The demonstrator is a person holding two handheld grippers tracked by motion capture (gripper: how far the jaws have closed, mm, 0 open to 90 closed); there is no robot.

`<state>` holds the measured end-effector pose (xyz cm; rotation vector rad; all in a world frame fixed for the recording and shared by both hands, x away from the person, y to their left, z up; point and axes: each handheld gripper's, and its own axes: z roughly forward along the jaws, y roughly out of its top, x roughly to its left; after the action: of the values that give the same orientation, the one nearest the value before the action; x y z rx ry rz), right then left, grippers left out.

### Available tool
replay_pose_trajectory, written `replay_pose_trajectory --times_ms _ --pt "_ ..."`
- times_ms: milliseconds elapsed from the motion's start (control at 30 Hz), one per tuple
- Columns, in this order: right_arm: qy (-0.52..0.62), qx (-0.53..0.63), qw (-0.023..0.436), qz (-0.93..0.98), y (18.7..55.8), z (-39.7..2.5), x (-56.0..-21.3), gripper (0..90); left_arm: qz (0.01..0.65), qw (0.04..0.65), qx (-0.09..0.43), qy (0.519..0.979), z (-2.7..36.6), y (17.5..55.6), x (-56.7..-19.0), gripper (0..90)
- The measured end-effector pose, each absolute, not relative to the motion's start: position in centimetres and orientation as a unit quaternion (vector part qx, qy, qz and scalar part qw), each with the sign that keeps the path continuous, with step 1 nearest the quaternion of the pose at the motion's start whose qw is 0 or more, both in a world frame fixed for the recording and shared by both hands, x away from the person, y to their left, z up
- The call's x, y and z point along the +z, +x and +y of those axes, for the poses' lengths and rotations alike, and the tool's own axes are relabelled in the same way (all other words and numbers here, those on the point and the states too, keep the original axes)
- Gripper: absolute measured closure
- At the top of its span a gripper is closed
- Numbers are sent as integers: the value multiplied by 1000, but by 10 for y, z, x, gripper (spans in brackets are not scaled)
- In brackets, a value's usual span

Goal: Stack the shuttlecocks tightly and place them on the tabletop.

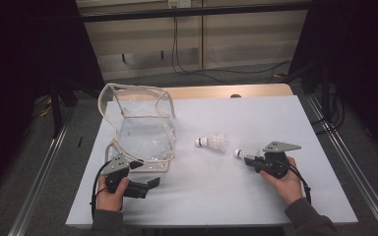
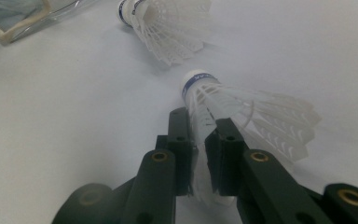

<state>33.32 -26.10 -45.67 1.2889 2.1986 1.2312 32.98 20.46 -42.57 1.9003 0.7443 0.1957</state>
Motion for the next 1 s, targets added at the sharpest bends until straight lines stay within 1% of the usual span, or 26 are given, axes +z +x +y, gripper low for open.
replay_pose_trajectory --times_ms 333,1000 --pt "450 435 149 765 335 -262 -456 888 310 518 82 793 205 330 -426 35" --pt "436 462 154 757 342 -260 -443 898 309 517 82 794 205 330 -426 35"
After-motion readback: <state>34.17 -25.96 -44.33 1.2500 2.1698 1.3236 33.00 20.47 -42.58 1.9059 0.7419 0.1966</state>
